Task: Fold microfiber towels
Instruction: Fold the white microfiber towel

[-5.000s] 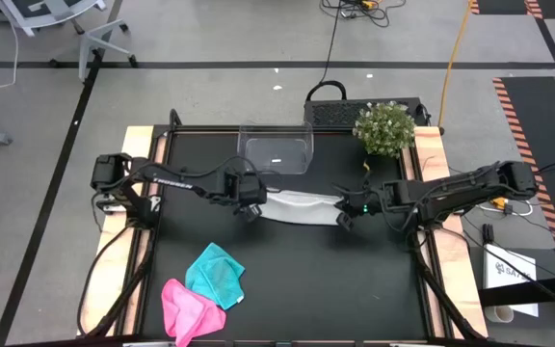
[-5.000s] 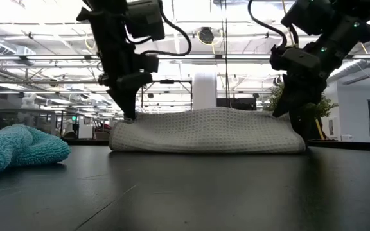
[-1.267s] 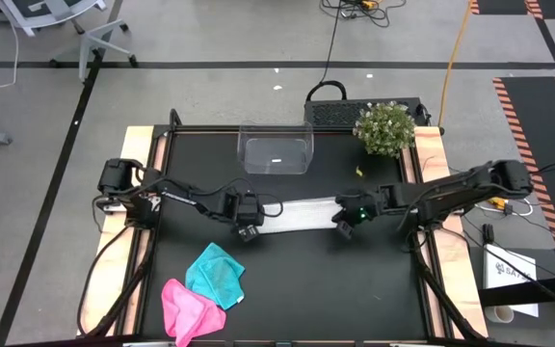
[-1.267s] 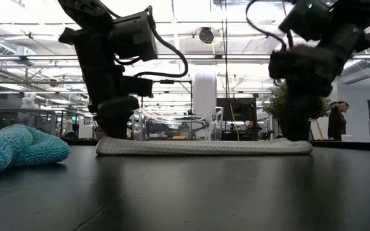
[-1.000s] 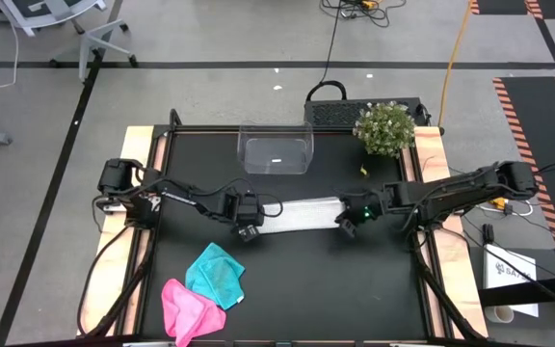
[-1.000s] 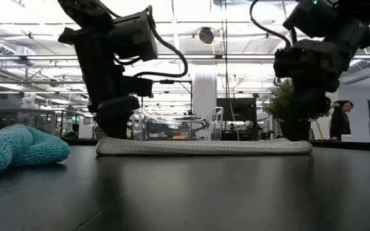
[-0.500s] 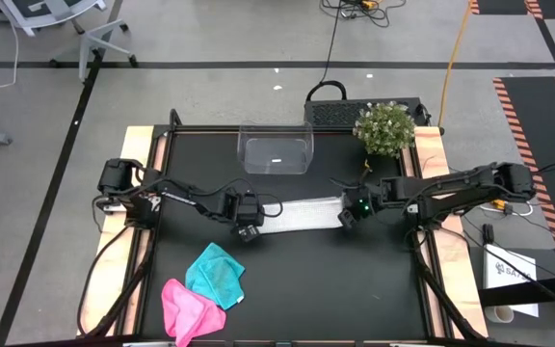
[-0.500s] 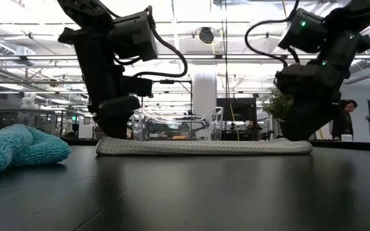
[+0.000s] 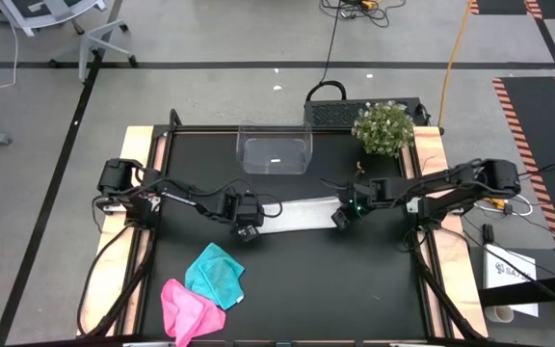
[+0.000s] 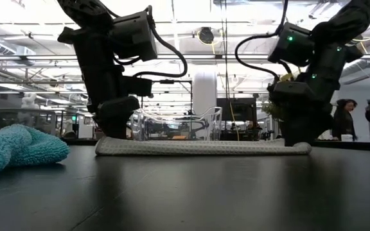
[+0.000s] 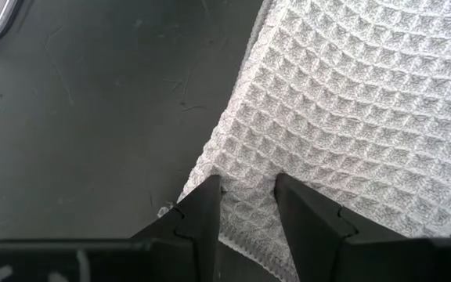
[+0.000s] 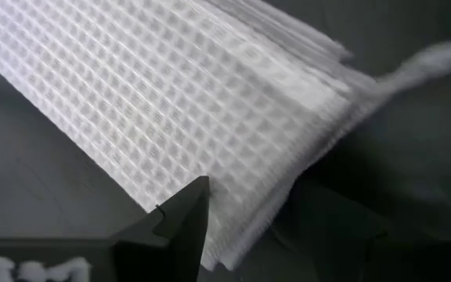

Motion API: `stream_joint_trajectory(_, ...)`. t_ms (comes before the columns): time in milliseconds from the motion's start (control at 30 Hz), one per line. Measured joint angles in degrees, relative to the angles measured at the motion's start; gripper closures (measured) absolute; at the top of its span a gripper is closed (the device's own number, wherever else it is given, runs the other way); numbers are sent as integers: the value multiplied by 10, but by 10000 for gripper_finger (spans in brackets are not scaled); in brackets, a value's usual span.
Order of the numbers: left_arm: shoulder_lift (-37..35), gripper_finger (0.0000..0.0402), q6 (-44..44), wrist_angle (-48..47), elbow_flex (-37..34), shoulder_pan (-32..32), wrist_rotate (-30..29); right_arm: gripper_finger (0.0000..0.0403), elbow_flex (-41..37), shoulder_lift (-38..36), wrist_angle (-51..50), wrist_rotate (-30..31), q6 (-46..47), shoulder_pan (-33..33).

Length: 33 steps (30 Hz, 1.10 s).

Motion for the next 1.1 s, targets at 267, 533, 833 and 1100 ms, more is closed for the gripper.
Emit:
stream_joint_trajectory(267, 0, 268, 0, 0, 0, 0, 0, 229, -2, 11, 30, 9, -14, 0)
stream_joint_trajectory(533, 0, 268, 0, -4, 1, 0, 0, 348, -2, 11, 25, 20, 4, -1)
stream_joint_trajectory(833, -57, 268, 5, -62, 29, 0, 6, 394, -2, 12, 21, 16, 2, -1)
stream_joint_trajectory(1100, -51, 268, 4, 32, 29, -1, 14, 398, -3, 10, 16, 16, 2, -1)
